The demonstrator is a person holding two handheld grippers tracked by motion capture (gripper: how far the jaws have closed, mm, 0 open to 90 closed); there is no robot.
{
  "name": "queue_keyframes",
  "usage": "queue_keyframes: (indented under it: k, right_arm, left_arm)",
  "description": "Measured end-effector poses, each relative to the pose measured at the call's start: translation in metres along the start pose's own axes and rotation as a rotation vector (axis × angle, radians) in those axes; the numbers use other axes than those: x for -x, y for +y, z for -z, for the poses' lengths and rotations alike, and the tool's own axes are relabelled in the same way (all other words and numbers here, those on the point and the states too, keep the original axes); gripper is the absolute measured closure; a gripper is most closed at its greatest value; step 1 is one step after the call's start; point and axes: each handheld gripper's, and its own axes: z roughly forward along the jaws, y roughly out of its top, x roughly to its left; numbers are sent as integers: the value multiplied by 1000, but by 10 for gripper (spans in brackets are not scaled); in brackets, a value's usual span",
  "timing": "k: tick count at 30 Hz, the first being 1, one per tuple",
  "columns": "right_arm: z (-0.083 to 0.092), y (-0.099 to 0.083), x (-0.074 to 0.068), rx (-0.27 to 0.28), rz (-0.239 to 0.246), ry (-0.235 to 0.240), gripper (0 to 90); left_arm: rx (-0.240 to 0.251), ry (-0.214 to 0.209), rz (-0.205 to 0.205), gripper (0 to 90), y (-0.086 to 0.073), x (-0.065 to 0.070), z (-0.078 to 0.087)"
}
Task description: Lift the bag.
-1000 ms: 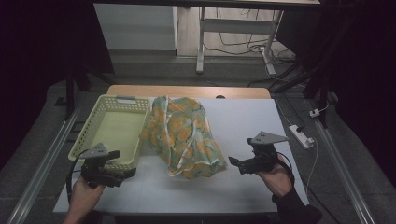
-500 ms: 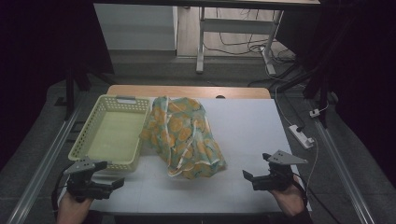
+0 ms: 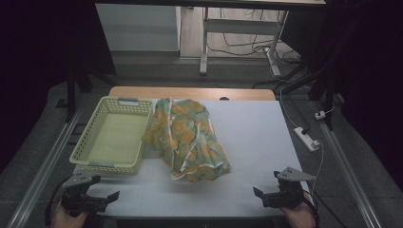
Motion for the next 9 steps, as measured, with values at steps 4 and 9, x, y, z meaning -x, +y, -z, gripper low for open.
queue_keyframes:
  k: [4, 9]
  right_arm:
    - [-2, -9, 0, -60, 0, -9, 0]
    - [-2, -10, 2, -63, -15, -13, 0]
  left_arm:
    - [-29, 35, -8, 0, -1, 2, 0]
    - [-39, 25, 6, 0, 0, 0, -2]
